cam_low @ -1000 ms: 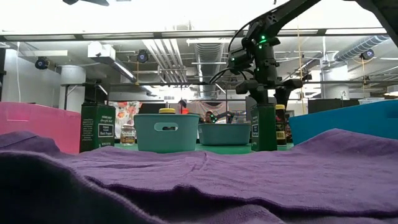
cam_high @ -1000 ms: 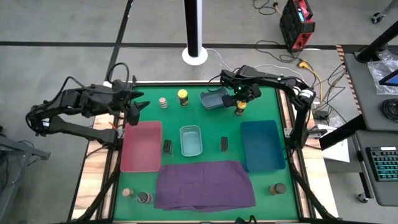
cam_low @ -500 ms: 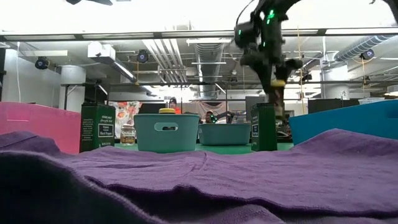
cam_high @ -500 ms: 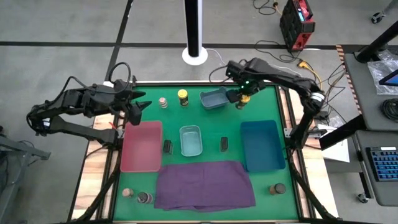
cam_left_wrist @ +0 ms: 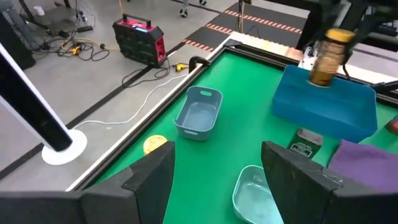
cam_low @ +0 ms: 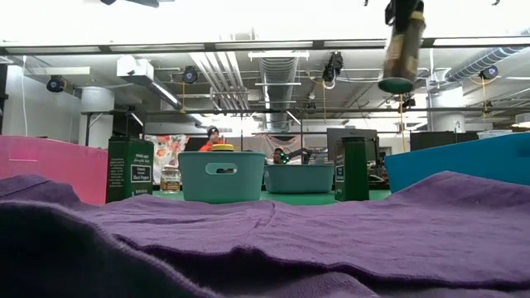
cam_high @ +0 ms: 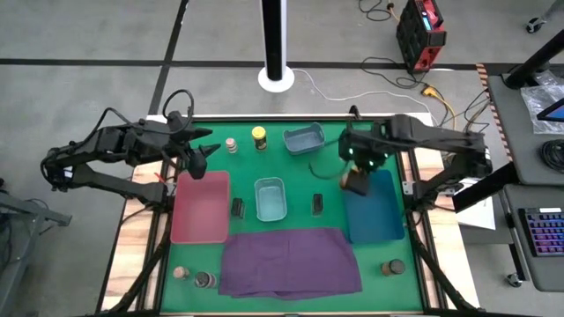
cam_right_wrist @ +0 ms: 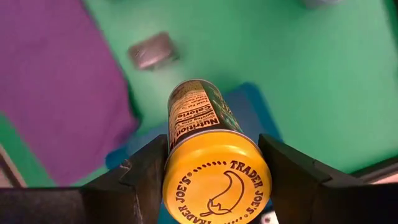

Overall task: Sort spices by type
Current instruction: Put the right yellow seasoning bottle into the blue bin

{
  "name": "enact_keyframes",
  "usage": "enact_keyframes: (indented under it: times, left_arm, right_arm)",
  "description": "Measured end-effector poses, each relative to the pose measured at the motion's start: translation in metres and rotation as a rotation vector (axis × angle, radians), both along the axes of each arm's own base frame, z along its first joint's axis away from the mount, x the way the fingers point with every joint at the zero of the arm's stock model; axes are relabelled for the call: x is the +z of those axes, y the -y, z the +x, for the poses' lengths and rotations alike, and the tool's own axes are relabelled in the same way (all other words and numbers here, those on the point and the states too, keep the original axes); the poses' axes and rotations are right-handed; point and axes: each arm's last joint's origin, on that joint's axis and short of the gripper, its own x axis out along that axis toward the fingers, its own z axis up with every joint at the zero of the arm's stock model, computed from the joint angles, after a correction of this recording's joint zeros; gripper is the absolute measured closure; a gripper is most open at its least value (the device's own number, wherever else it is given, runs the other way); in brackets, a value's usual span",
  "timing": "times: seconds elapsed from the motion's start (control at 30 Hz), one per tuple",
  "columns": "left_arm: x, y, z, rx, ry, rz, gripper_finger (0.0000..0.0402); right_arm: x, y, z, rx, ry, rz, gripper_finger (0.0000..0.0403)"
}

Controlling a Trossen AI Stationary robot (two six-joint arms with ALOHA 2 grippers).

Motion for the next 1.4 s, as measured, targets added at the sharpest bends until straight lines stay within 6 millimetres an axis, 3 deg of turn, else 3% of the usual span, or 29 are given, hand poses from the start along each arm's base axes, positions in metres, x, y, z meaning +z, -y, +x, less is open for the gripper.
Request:
enact_keyframes:
  times: [0.2,0.43,0.6,0.87,1.1,1.4]
  left_arm:
    - [0.003,0.000,-0.001,-0.016,0.018,0.030,0.0178]
    - [0.007,0.000,-0.004,-0.006,0.070,0.009,0.0178]
    - [0.007,0.000,-0.004,0.008,0.089,-0.018,0.0178]
    - [0.006,0.000,0.002,0.042,0.120,-0.081,0.0178]
    - [0.009,0.000,0.009,0.044,0.160,-0.071,0.0178]
    - [0.005,-0.001,0.020,0.070,0.143,-0.081,0.0178]
  right_arm:
    - [-0.021,-0.024,0.001,0.118,-0.087,-0.013,0.0188]
    - [-0.059,-0.023,-0.006,0.205,-0.234,-0.038,0.0188]
    - [-0.089,-0.023,-0.013,0.237,-0.200,-0.041,0.0188]
    - [-0.131,-0.008,-0.019,-0.067,-0.253,-0.016,0.0188]
    - [-0.139,-0.002,-0.011,-0.239,-0.166,0.007,0.0188]
    - [-0.138,0.009,-0.011,-0.304,-0.158,-0.024,0.0188]
